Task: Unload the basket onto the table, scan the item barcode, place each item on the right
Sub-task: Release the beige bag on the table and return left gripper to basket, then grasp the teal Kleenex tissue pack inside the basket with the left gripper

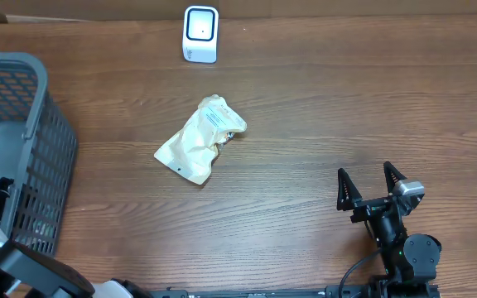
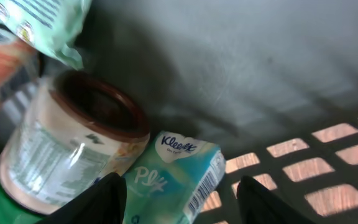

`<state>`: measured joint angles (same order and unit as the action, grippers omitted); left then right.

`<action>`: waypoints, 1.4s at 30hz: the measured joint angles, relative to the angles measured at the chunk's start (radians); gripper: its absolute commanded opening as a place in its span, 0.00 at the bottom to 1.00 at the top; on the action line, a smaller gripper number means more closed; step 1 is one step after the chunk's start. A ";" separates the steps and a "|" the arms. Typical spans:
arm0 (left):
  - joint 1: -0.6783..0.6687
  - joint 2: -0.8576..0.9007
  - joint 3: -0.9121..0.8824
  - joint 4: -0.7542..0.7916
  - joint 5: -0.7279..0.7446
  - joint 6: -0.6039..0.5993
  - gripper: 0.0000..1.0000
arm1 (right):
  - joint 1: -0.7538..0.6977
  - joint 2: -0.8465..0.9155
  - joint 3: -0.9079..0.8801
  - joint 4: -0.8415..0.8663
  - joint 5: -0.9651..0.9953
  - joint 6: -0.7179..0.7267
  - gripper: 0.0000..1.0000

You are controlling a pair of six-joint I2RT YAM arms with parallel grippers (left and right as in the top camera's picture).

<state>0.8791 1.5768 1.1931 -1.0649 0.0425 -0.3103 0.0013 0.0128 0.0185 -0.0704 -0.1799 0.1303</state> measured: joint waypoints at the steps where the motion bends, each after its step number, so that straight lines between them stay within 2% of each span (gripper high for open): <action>1: 0.000 0.013 -0.003 -0.005 0.002 0.000 0.61 | 0.000 0.000 0.000 0.000 0.000 0.000 1.00; 6: 0.000 0.083 -0.010 -0.015 0.003 0.011 0.65 | 0.000 0.000 0.000 0.000 0.000 0.000 1.00; 11: 0.000 0.121 -0.011 -0.025 0.010 0.034 0.56 | 0.000 0.000 0.000 0.000 0.000 0.000 1.00; 14: 0.000 0.126 -0.011 -0.030 0.014 0.046 0.42 | 0.000 0.000 0.000 0.000 0.000 0.000 1.00; 19: 0.000 0.127 -0.016 -0.034 0.021 0.068 0.04 | 0.000 0.000 0.000 0.000 0.000 0.000 1.00; 30: 0.000 0.130 0.011 -0.062 0.043 0.077 0.04 | 0.000 0.000 0.000 0.000 0.000 0.000 1.00; 42: 0.000 0.111 0.333 -0.209 0.112 0.077 0.04 | 0.000 0.000 0.000 0.000 0.000 0.000 1.00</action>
<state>0.8787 1.6878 1.5261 -1.2736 0.1543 -0.2337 0.0013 0.0128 0.0185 -0.0700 -0.1795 0.1307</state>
